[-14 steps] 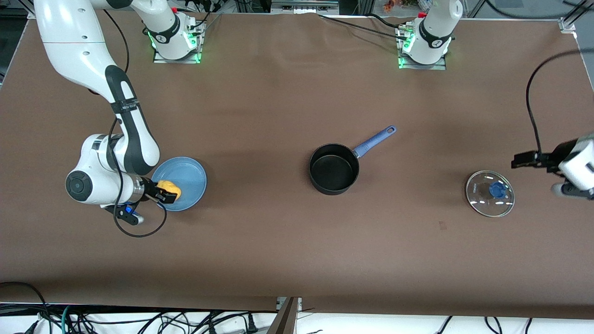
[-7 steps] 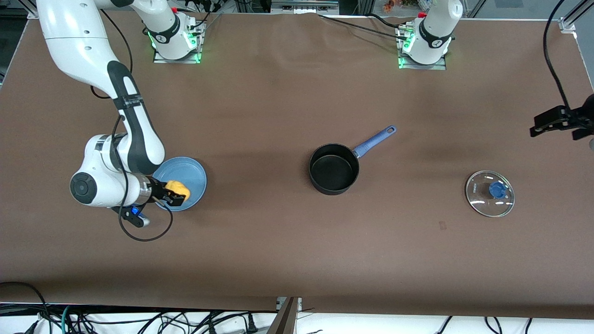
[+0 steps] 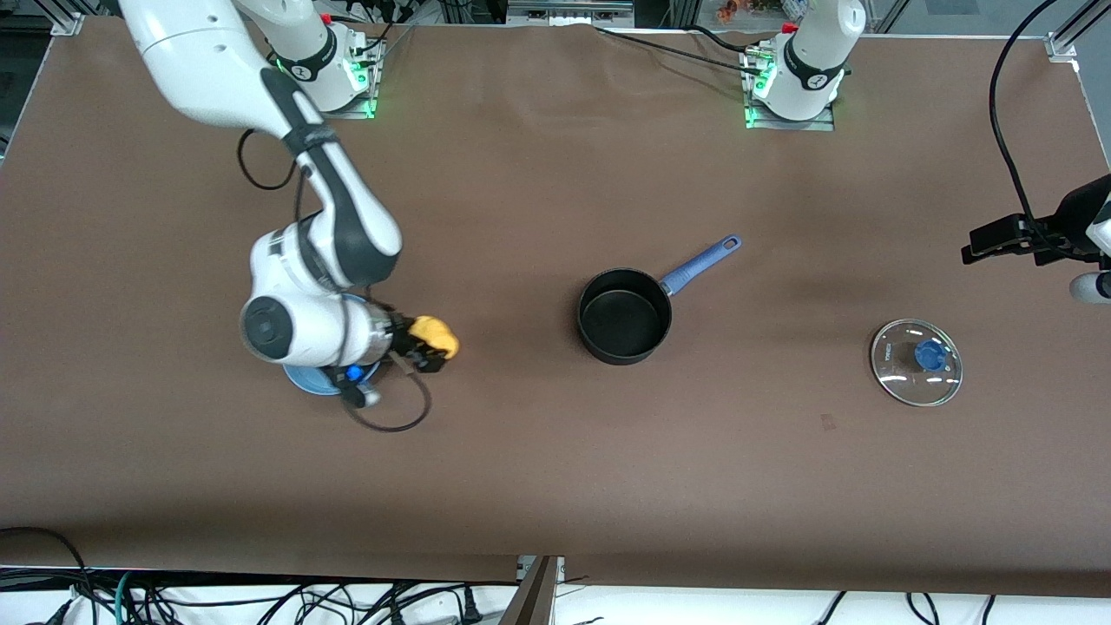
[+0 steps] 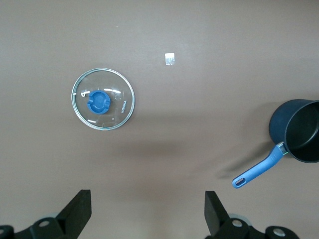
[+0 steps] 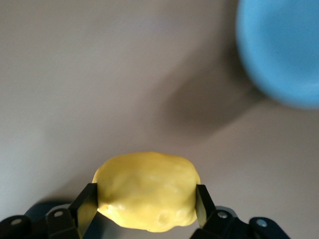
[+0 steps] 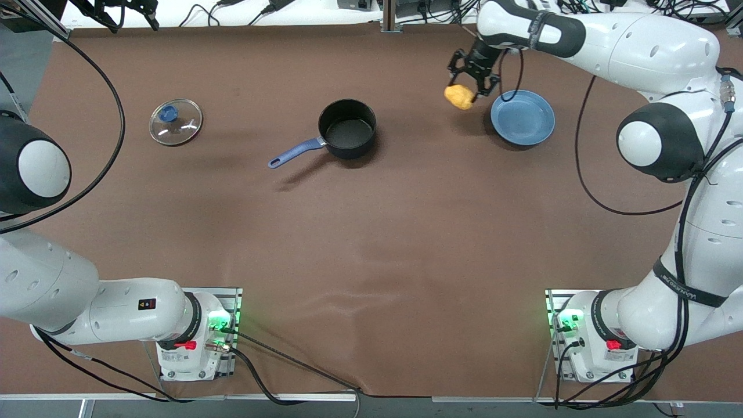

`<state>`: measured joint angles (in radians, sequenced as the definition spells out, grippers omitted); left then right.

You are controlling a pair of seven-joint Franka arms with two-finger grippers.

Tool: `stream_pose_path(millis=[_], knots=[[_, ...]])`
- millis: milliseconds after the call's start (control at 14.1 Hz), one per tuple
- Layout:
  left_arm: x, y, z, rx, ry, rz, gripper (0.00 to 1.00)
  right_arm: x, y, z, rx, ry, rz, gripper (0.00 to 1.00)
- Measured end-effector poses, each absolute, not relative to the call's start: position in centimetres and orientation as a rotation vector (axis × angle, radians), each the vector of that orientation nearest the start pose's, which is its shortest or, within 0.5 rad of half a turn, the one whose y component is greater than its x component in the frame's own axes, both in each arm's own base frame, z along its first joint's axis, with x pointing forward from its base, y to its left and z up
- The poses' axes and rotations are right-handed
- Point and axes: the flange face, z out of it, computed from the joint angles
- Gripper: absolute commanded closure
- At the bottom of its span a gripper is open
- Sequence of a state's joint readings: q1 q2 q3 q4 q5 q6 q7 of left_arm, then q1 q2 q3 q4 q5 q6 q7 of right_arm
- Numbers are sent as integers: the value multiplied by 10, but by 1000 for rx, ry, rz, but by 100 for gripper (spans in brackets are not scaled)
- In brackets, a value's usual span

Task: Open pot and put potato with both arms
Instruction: 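Carry the yellow potato with the right gripper over the saucepan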

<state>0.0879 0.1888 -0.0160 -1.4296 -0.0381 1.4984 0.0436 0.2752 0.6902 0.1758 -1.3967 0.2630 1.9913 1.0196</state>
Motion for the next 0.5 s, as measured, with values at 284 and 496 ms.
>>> stream_pose_path(millis=[284, 496], knots=[[602, 25, 575, -3182, -10, 189, 0, 602, 429, 342, -2640, 1083, 404, 33], [602, 26, 575, -3182, -15, 189, 0, 550, 516, 358, -2536, 1129, 341, 28]])
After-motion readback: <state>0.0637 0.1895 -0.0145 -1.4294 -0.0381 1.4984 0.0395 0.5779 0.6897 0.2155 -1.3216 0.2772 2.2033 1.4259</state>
